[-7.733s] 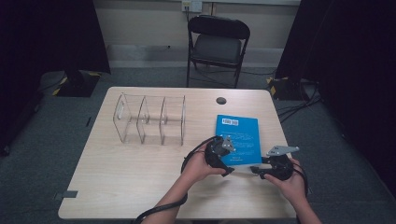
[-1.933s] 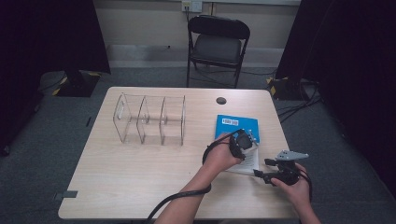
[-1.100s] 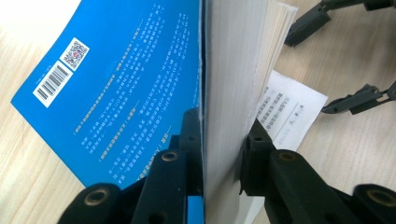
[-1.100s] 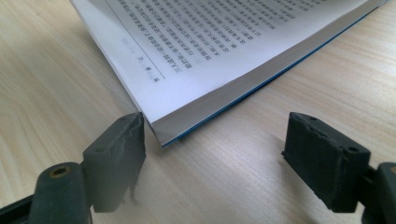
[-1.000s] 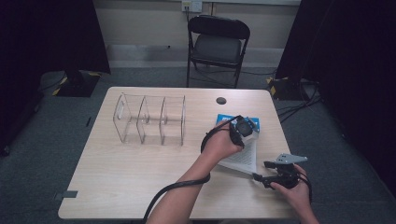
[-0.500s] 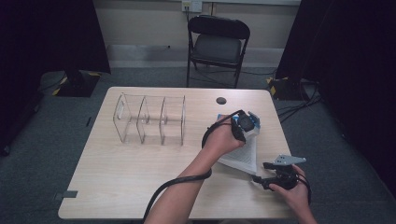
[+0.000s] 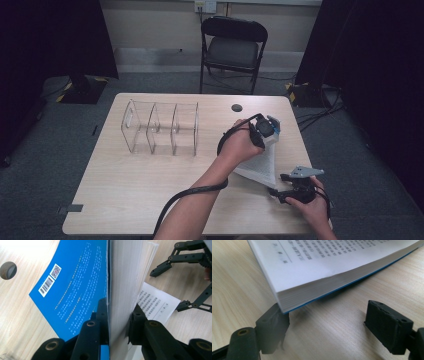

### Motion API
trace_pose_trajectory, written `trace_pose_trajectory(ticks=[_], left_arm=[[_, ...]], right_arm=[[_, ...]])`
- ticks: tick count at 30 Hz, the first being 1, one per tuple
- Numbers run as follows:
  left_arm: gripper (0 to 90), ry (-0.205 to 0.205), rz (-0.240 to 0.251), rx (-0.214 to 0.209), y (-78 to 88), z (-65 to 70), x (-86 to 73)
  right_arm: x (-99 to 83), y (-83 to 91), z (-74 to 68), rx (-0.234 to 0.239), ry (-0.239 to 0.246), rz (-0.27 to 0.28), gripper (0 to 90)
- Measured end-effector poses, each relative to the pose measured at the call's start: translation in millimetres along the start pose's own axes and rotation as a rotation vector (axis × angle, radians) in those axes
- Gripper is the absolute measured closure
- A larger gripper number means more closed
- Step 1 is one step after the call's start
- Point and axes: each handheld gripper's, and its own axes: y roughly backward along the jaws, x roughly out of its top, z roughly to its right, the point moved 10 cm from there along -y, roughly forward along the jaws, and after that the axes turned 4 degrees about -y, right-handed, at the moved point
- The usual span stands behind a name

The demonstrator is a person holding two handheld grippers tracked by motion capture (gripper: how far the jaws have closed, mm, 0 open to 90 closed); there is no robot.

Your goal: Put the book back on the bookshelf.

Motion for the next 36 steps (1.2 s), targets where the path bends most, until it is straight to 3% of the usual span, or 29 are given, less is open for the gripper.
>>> trace_pose_trajectory(ticks=[7,12,17,21,22,28,36], left_arm=[[75.4,0.007,-0.012,-0.006,5.1,1.5,0.4],[75.3,-0.003,-0.014,-0.012,9.1,2.0,-1.5],[75.3,-0.011,-0.018,-0.017,13.4,4.4,-2.3],[75.3,0.01,-0.007,-0.02,15.1,7.5,-4.1],[75.3,-0.016,-0.015,-0.017,16.0,6.3,-5.3],[75.3,-0.01,-0.014,-0.02,19.1,10.3,-9.0],[75.3,-0.013,-0.016,-0.033,24.0,14.3,-13.1]], right_arm=[[0.1,-1.5,-0.5,-0.016,0.024,-0.007,18.5],[3.3,1.1,3.9,-0.015,-0.019,0.027,20.3],[5.5,-1.7,3.0,-0.02,-0.001,0.027,20.3],[8.3,-2.7,3.0,-0.027,0.003,0.038,20.3],[9.2,-2.6,3.0,-0.025,0.002,0.041,20.4],[15.9,-0.6,3.8,-0.042,0.034,0.06,20.3],[23.2,0.8,5.7,-0.044,0.016,0.095,17.8]])
